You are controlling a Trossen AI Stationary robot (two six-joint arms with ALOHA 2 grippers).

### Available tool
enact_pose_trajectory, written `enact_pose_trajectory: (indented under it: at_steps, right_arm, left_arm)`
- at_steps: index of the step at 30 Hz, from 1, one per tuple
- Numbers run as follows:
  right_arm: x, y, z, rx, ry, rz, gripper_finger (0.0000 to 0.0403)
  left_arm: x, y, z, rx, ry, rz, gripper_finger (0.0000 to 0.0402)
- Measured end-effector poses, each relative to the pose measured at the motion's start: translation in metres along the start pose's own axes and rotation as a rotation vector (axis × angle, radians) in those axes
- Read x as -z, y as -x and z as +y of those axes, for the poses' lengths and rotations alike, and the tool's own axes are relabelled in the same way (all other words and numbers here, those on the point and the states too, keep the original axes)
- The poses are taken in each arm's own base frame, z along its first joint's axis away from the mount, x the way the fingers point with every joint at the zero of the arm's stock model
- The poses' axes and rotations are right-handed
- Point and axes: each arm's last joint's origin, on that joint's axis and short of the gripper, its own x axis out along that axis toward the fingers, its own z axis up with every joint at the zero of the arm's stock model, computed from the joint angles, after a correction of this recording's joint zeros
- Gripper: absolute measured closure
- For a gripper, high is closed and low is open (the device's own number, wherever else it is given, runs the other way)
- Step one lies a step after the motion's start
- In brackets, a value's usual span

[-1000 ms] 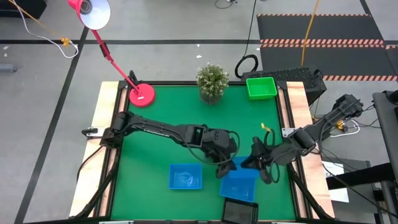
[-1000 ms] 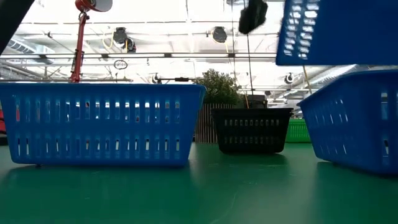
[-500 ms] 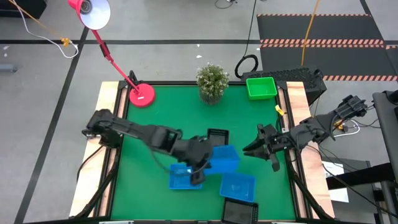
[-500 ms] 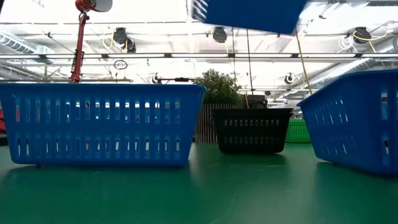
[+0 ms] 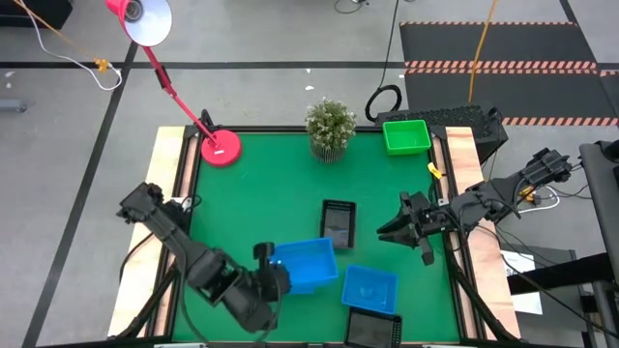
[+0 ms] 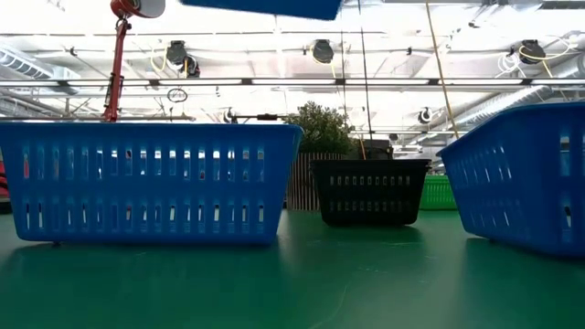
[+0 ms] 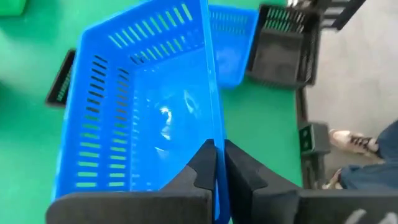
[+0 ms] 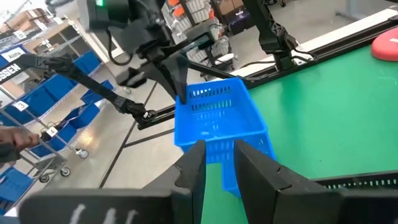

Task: Stack baskets by color
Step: Stack the right blue bin on the left blue bin

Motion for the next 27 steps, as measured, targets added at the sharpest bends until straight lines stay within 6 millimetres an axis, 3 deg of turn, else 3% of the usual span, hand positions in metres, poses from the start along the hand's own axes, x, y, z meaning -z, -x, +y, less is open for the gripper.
enact_pose_trajectory:
  at_steps: [16,21,27]
  right_arm:
    - [0.005,-0.001,-0.003,0.031,-0.044,0.053,0.0325]
    - [0.006,-0.003,-0.003,0.036,-0.08,0.058,0.0325]
    - [0.01,-0.008,-0.004,0.058,-0.186,0.077,0.0325]
  left_arm:
    - [0.022,0.005,-0.012,-0.041,-0.028,0.075,0.0395]
    - [0.04,-0.012,-0.011,-0.091,-0.077,0.129,0.0379]
    - [0.067,-0.044,-0.01,-0.106,-0.188,0.19,0.0394]
